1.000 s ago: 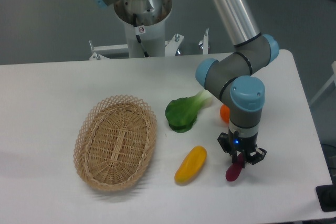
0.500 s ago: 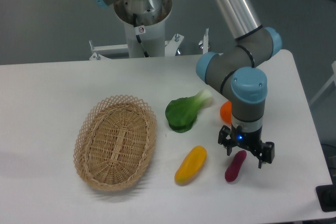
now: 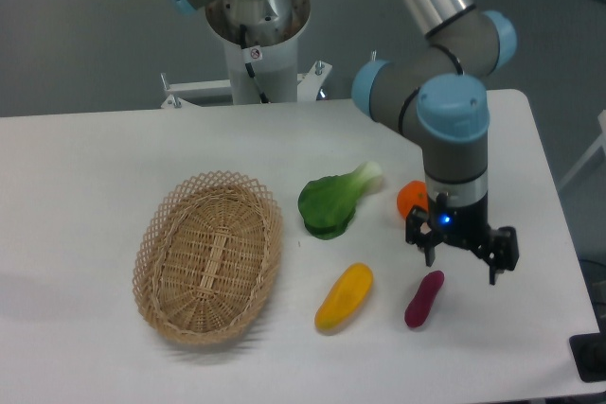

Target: Place the sweet potato on the table

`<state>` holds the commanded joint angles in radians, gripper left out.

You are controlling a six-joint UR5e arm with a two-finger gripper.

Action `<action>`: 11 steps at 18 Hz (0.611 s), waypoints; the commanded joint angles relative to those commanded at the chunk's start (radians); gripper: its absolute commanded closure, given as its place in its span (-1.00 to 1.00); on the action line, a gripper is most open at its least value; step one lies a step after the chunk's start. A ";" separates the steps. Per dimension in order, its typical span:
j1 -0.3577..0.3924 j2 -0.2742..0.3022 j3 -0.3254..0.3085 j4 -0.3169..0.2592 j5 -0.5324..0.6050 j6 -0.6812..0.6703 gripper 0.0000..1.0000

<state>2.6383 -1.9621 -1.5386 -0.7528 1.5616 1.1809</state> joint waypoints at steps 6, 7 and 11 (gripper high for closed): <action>0.086 0.101 -0.001 -0.265 0.002 0.173 -1.00; 0.106 0.111 -0.005 -0.295 0.000 0.234 -1.00; 0.144 0.140 -0.015 -0.335 0.000 0.405 -1.00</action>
<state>2.7825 -1.8224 -1.5539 -1.0875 1.5616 1.5860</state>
